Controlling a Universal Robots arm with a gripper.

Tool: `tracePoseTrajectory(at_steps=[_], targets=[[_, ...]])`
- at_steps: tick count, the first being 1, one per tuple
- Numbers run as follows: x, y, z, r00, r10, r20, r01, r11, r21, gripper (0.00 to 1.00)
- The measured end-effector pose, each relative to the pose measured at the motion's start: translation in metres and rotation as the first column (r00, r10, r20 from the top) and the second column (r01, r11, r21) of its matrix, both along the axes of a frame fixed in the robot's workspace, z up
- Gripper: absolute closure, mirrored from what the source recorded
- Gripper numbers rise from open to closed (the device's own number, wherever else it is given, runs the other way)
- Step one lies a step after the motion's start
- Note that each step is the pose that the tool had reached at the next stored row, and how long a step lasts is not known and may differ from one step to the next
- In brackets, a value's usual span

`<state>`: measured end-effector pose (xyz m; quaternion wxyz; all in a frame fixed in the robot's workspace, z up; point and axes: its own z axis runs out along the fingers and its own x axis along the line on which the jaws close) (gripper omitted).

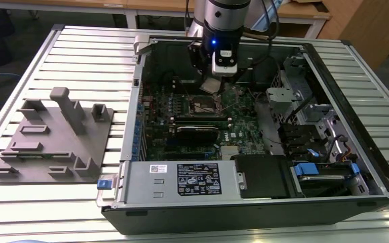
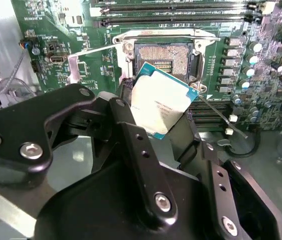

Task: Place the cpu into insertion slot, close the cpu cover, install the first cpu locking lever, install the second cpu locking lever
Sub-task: 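Place the cpu into insertion slot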

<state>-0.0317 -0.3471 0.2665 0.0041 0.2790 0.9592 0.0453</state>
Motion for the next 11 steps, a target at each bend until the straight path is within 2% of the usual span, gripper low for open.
tracePoseTrajectory(at_steps=[3, 6, 9, 11], targets=[[0.0, 0.0, 0.0, 0.999, -0.045, 0.0, 0.045, 0.999, 0.0, 0.46], [0.0, 0.0, -0.0001, 0.9961, -0.089, 0.0, 0.089, 0.9961, 0.0001, 0.46], [0.0, 0.0, -0.0003, 0.9908, -0.135, 0.0001, 0.135, 0.9908, 0.0001, 0.46], [0.0, 0.0, -0.0004, 0.9853, -0.171, 0.0, 0.171, 0.9853, 0.0001, 0.46]])
